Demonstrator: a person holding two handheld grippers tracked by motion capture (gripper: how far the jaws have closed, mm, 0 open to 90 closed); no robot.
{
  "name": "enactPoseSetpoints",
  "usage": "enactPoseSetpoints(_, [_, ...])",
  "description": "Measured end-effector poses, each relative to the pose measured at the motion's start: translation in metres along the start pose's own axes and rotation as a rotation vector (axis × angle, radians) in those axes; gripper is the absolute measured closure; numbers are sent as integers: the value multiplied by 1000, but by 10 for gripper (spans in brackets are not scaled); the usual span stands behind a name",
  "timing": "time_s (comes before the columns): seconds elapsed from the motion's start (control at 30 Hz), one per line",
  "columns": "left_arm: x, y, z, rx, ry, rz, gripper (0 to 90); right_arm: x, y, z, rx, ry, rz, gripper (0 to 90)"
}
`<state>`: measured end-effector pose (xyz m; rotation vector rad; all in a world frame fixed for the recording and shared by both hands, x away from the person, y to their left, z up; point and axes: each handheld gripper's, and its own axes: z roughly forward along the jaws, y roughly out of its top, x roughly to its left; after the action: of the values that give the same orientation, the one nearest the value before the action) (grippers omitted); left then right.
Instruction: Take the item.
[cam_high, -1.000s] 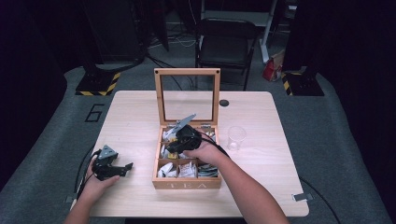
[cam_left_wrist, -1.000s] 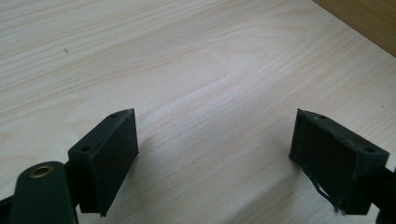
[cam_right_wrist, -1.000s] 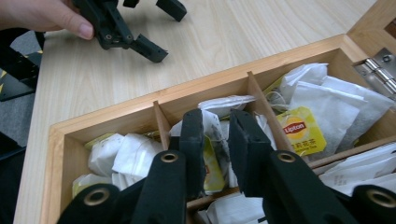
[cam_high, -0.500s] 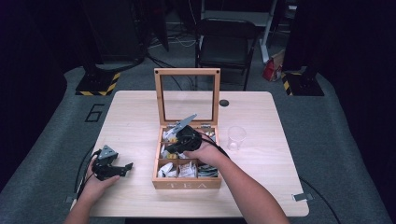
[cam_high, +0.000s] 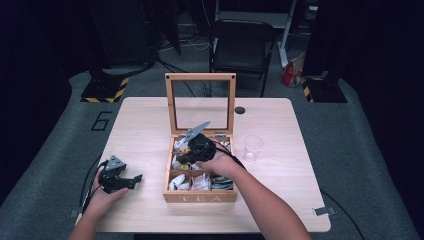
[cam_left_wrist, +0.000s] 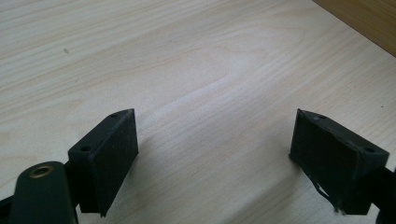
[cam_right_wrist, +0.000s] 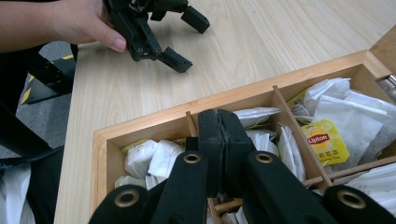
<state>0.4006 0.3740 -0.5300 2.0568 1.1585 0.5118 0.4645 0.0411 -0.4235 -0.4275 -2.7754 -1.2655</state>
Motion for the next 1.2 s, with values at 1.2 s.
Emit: enactPoseSetpoints(1.2, [0,0,0,-1,0,-1,147,1,18,-31,-57,-49,35,896])
